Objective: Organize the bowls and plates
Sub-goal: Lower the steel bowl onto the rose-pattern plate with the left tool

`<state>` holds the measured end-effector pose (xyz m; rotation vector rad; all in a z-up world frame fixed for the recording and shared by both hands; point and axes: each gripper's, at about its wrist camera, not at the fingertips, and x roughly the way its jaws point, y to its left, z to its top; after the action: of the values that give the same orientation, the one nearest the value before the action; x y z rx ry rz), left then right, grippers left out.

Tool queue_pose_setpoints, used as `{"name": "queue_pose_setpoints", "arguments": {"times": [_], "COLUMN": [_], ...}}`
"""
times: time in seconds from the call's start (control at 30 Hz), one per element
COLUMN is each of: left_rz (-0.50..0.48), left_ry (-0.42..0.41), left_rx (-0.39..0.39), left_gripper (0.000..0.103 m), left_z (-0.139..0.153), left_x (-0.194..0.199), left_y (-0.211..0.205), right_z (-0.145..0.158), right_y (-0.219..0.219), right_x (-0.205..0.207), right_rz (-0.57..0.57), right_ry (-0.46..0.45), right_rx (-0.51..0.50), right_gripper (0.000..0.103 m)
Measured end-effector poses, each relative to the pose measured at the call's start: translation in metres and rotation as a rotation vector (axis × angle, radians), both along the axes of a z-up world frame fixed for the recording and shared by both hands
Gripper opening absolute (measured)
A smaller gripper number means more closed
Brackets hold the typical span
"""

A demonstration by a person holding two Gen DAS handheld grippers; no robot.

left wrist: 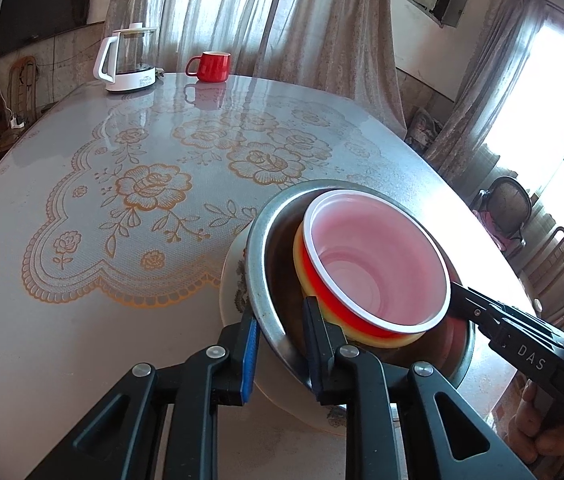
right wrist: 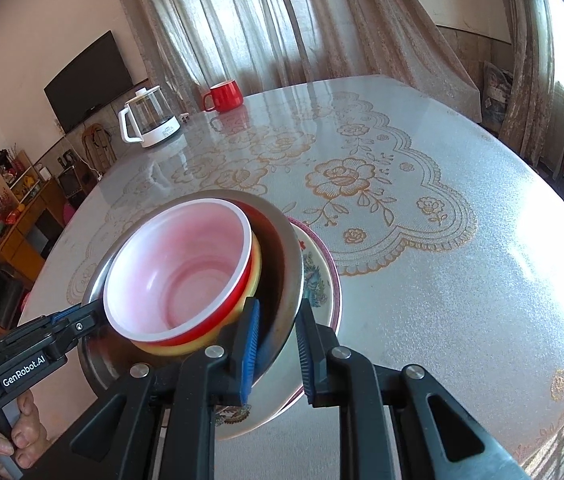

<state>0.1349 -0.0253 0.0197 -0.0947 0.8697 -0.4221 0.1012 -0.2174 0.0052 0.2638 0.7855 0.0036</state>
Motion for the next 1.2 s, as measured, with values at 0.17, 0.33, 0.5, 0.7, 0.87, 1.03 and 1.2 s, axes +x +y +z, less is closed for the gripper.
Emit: {"name": "queue_pose_setpoints", "arguments": {"times": [0.17, 0.33, 0.5, 0.7, 0.87, 1.03, 1.2], "left_rz": [0.006, 0.012, 0.011, 0.02, 0.029, 0.038, 0.05], "left_ry": [-0.001, 0.002, -0.025, -0.057, -0.074, -0.047, -0.057], "left_rx": [0.005, -0.004, -0.019, -0.06, -0.047, -0.029, -0.029], "left_gripper": [0.021, 0.022, 0.023, 0.024, 0.024, 0.023, 0.027], "left_z": [0.0, 0.0, 0.004, 0.014, 0.011, -0.001, -0.001], "left_x": [-0.001, -0.002, -0.007, -0.021, -0.035, -0.037, -0.043], "left_y": [-0.001, 0.0, 0.005, 0.019, 0.031, 0.03, 0.029], "right_z": [0.001, 0.0, 0.0, 0.005, 0.014, 0.009, 0.008], "right_y": [0.001, 0.0, -0.003, -0.006, -0.006, 0.001, 0.002], "right_x": [-0.001, -0.003, -0.006, -0.015, -0.032, -0.034, -0.037], "right_rz": [-0.005, -0.007, -0.014, -0.019, 0.007, 0.009, 0.02], "right_ry": [0.001, 0.0, 0.002, -0.021, -0.078, -0.082, -0.083], "right_rx": [-0.009, 0.006, 0.039, 0.067, 0.088, 0.067, 0.083], "right_gripper": [0.017, 0.017, 0.02, 0.021, 0.021, 0.021, 0.021]}}
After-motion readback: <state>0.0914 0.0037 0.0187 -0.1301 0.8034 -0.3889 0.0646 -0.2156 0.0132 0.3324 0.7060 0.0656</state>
